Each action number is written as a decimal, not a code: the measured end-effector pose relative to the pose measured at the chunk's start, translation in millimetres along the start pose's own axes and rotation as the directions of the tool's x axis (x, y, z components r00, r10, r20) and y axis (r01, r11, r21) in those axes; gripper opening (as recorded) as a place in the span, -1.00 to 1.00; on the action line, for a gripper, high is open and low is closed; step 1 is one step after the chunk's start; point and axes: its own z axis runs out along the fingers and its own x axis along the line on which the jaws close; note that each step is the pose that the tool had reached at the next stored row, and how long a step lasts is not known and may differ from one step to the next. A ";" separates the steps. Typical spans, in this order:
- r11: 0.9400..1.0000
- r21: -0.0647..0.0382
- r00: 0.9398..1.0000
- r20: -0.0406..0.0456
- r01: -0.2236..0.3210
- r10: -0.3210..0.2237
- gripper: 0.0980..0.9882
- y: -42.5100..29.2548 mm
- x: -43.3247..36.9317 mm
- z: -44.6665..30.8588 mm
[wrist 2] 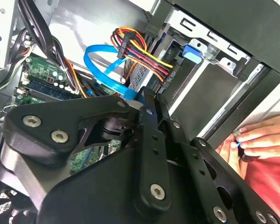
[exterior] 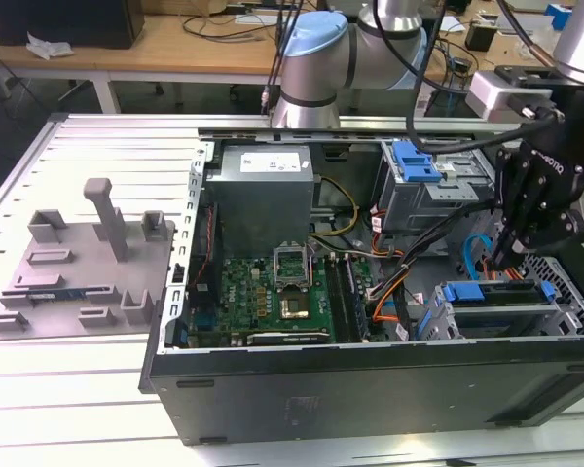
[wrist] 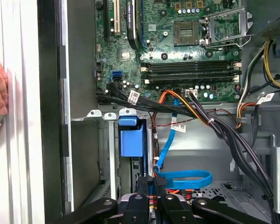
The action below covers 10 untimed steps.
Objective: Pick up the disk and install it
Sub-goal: 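Insert the second disk wire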
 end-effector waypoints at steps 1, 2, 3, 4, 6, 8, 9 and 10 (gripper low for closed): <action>1.000 0.000 1.000 0.010 0.000 0.000 -0.85 -0.2 3.0 0.3; 1.000 -0.001 1.000 0.016 0.000 0.000 -0.85 -0.4 5.0 0.6; 1.000 -0.001 1.000 0.020 -0.001 0.001 -0.85 -0.4 6.6 0.7; 1.000 -0.001 1.000 0.024 -0.001 0.001 -0.85 -0.5 7.9 0.9; 1.000 -0.001 0.999 0.033 -0.003 0.003 -0.85 -1.0 10.9 1.6; 1.000 -0.002 0.999 0.043 -0.006 0.006 -0.85 -2.3 13.9 2.9; 1.000 -0.002 0.999 0.046 -0.007 0.007 -0.85 -2.7 14.5 3.4; 1.000 -0.002 0.999 0.047 -0.008 0.008 -0.85 -3.0 14.9 3.7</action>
